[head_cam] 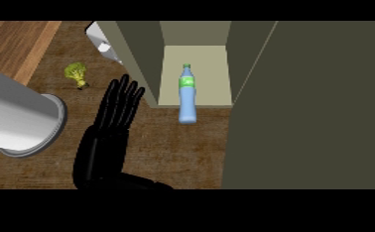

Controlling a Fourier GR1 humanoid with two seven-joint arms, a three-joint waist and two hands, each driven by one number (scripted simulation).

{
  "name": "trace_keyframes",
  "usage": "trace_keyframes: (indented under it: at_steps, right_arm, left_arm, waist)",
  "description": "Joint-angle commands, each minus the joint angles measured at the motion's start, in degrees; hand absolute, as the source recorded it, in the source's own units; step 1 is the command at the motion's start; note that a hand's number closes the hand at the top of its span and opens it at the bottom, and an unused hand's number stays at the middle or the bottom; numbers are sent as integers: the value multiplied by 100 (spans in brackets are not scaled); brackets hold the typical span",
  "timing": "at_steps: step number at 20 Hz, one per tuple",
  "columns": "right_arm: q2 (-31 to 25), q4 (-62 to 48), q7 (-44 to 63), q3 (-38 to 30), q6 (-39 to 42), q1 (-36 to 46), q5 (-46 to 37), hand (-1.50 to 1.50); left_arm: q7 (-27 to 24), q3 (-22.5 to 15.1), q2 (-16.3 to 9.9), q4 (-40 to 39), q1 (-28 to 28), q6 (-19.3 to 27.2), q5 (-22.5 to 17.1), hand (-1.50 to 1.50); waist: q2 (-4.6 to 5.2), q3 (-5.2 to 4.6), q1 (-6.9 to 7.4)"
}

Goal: Pick up the bottled water, place it into the cabinet and close the cabinet

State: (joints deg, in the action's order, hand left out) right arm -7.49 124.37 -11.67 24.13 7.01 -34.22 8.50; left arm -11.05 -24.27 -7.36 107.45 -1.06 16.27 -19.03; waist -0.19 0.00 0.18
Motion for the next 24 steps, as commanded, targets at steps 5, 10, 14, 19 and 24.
trace_keyframes:
  at_steps: [5,10,14,19,24]
  right_arm:
    - [-645,-66,454,459,472,167,-519,150]
    - [-1071,581,706,846,876,238,-636,150]
    - [-953,789,995,1585,782,210,-1161,150]
    - [-837,1055,1076,1982,694,275,-1665,150]
    - [-395,1023,1639,2286,605,689,-1808,150]
  left_arm:
    - [87,-206,-331,1384,1098,-144,-79,-150]
    - [-566,247,-713,1581,2080,-605,-406,-150]
    - [-739,820,-1156,2174,2789,-992,-786,-150]
    - [-898,1061,-1221,2445,3374,-1274,-1058,-150]
    - [-836,1724,-1482,2337,3447,-1683,-1717,-150]
  waist:
    - [-4,0,50]
    - [-3,-6,80]
    - [-29,-14,144]
    - [-26,-12,116]
    - [0,-23,180]
